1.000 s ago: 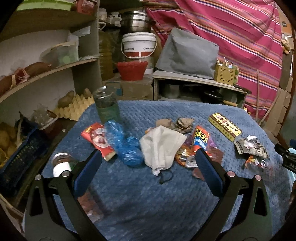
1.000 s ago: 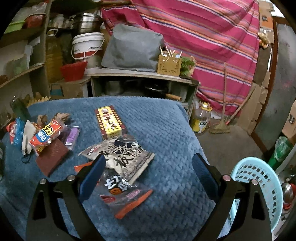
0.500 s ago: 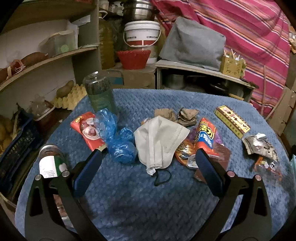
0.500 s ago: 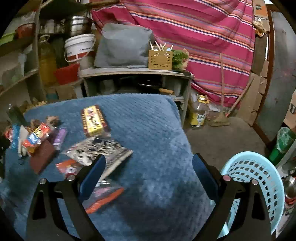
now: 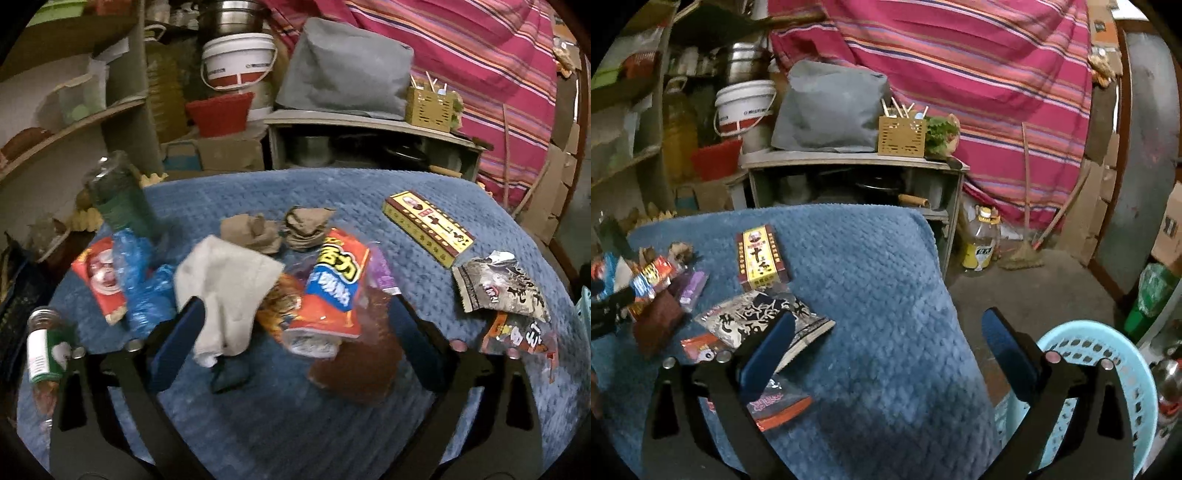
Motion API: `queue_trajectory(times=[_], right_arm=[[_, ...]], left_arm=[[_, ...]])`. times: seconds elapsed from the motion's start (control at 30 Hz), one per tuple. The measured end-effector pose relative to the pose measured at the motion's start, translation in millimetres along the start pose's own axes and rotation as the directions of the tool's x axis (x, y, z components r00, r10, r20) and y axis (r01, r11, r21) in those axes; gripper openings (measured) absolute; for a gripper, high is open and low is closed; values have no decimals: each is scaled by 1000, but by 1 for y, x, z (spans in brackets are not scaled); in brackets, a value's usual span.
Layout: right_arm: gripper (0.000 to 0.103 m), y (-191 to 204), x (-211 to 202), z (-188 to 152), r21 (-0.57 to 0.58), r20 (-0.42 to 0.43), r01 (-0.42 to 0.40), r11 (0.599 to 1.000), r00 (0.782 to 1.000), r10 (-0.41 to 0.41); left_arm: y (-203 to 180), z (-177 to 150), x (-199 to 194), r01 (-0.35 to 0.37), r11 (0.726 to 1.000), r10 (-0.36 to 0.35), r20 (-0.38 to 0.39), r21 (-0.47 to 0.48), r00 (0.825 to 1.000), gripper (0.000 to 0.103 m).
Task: Collect trash
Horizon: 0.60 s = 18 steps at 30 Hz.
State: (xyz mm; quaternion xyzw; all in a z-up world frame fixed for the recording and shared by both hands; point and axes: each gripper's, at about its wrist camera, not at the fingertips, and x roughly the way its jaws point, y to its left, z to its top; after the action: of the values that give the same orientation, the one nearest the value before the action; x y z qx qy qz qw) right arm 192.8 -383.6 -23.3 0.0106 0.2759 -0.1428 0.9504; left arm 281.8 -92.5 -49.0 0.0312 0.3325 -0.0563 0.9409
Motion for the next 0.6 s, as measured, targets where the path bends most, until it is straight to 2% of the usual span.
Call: queue_trajectory(times=[0.03, 0.17, 0.23, 0.33, 0.43, 0.6], right_arm=[[99, 2, 1, 0, -8, 0, 8, 1000, 1000, -8], [99, 3, 9, 1, -11, -49, 20, 1000, 999, -21], [99, 0, 13, 0, 1, -72, 22, 1000, 997, -22], [99, 0, 15, -2, 14, -77, -2, 1000, 997, 3], [99, 5, 14, -3, -3, -67, 7, 1000, 998, -8], [99, 12, 10, -3, -8, -62, -13, 1000, 998, 12]], left_arm=[[0, 1, 3, 13, 1000, -13, -10, -3, 1000, 79], [4, 2, 18, 39, 999, -39, -50, -17, 998, 69], [5, 2, 23, 72, 997, -74, -72, -31, 995, 54], [0, 0, 26, 113, 993, -114, -93, -21, 989, 39], [-6, -3, 20, 93, 996, -92, -73, 15, 993, 34], [0, 0, 1, 99, 995, -99, -17, -10, 995, 29]])
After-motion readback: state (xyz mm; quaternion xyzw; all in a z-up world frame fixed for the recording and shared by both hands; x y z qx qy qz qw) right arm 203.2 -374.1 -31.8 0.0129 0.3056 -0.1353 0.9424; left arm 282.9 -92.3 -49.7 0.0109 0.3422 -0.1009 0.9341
